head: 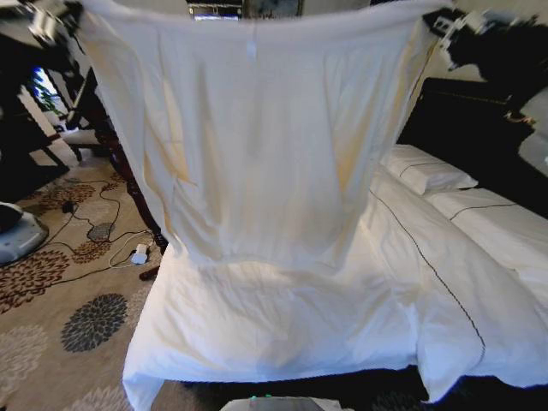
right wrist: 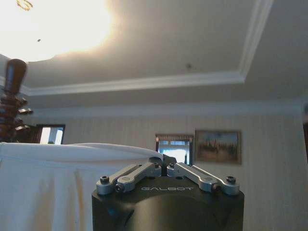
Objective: Pick up the clothes from the bed and hang them on the clothes hanger.
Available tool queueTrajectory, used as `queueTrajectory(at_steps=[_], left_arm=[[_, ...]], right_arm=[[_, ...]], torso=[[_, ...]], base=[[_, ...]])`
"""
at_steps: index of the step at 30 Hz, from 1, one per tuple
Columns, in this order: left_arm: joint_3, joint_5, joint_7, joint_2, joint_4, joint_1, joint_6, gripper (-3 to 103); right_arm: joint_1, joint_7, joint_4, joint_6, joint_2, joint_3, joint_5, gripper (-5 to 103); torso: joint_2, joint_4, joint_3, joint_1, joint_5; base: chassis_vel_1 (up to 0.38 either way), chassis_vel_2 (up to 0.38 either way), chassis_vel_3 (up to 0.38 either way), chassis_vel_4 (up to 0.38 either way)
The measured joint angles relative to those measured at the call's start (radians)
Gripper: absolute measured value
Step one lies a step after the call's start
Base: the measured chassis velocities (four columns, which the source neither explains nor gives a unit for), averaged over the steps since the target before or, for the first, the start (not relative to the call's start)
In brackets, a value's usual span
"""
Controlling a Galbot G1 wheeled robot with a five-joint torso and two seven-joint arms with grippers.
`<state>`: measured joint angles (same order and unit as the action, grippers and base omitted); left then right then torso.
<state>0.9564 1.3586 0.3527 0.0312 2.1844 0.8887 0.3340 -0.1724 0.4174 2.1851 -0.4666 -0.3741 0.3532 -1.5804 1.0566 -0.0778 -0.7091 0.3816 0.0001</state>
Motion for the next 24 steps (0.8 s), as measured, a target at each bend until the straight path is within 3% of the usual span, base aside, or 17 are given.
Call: queueTrajectory(at_steps=[3,6,8,11,14,15,19,20,24], left_arm=[[-0.029,-0.035,-0.007,0.006,-0.031,0.012,-0.002,0],[-0.109,-0.115,-0.030,0.032,-0.088,0.033,-0.022,0],[-0.124,-0.128,-0.034,0.039,-0.098,0.033,-0.024,0],[-0.264,-0.190,-0.041,0.112,-0.156,0.014,-0.029,0],[-0.319,-0.202,-0.042,0.148,-0.177,0.005,-0.026,0],[-0.377,-0.224,-0.042,0.189,-0.206,-0.008,-0.028,0],[-0.582,-0.268,-0.044,0.333,-0.333,-0.159,-0.053,0],[-0.582,-0.268,-0.044,0.333,-0.333,-0.159,-0.053,0],[-0.864,-0.318,-0.053,0.510,-0.522,-0.464,-0.071,0]], right_arm=[[0.008,-0.003,-0.031,-0.001,-0.039,-0.054,0.042,0],[0.037,-0.010,-0.106,0.015,-0.143,-0.185,0.129,0],[0.039,-0.012,-0.123,0.019,-0.162,-0.206,0.147,0],[0.028,-0.033,-0.211,0.030,-0.252,-0.281,0.241,0],[0.016,-0.042,-0.240,0.031,-0.278,-0.295,0.272,0],[0.005,-0.051,-0.273,0.034,-0.303,-0.308,0.300,0],[0.001,-0.072,-0.340,0.043,-0.349,-0.329,0.341,0],[0.001,-0.072,-0.340,0.043,-0.349,-0.329,0.341,0],[0.041,-0.094,-0.461,0.064,-0.413,-0.366,0.389,0]], torso=[[0.000,-0.0001,0.000,0.000,0.0000],[0.000,0.0003,0.000,0.000,0.0000],[0.000,0.0003,0.000,0.000,-0.0002],[0.000,0.0007,0.000,0.001,-0.0006],[0.000,0.0005,0.000,0.001,-0.0007],[0.000,-0.0001,0.000,0.001,-0.0001],[0.000,0.0004,0.000,0.000,-0.0005],[0.000,0.0004,0.000,0.000,-0.0005],[0.000,0.0001,0.000,0.001,-0.0005]], base=[[0.000,0.000,0.000,0.000],[0.000,0.000,0.000,0.000],[0.000,0.000,0.000,0.000],[0.000,0.000,0.000,0.000],[0.000,0.000,0.000,0.000],[0.000,0.000,0.000,0.000],[0.000,0.000,0.000,0.000],[0.000,0.000,0.000,0.000],[0.000,0.000,0.000,0.000]])
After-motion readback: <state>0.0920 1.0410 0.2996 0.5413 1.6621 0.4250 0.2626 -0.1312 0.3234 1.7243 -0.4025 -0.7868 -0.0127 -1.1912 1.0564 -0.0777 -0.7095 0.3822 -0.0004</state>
